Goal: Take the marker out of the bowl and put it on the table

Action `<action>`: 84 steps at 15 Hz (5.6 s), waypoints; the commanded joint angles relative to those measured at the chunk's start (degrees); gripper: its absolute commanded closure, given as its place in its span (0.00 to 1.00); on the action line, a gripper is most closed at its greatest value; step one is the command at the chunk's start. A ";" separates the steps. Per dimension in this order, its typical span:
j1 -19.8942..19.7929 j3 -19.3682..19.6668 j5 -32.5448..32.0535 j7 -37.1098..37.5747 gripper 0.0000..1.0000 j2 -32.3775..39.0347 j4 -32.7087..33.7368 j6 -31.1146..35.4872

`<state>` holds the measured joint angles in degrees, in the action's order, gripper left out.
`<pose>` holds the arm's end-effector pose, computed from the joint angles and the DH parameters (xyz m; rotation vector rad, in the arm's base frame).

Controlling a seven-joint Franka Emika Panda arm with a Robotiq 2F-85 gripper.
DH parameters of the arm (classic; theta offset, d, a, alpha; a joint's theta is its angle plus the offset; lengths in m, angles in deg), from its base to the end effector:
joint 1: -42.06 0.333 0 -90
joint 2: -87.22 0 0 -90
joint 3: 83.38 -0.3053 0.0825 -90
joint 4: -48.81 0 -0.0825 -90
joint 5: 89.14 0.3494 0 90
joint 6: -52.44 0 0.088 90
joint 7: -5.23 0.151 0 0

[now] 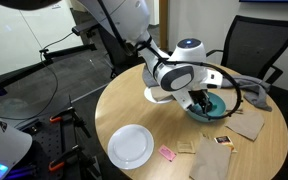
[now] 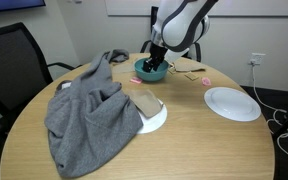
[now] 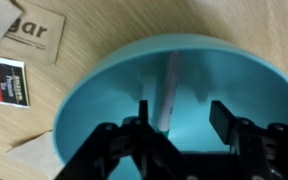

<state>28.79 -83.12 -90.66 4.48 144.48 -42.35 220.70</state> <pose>0.6700 -0.1593 0.0621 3.0262 -0.2964 0.5250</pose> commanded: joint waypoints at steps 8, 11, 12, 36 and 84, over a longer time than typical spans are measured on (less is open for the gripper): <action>-0.08 0.50 1.64 -0.48 0.99 -2.66 -0.74 0.11; 0.14 0.95 1.42 -0.55 0.97 -6.78 -4.03 0.30; 0.00 0.82 1.19 -1.09 0.97 -8.58 -5.32 -0.59; 3.41 0.42 -4.05 -21.77 0.86 -41.58 -37.65 -10.03; 2.16 -12.00 29.61 -96.27 0.97 -25.24 -35.45 -14.43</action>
<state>30.04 -96.04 -57.85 -94.28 115.35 -81.01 205.16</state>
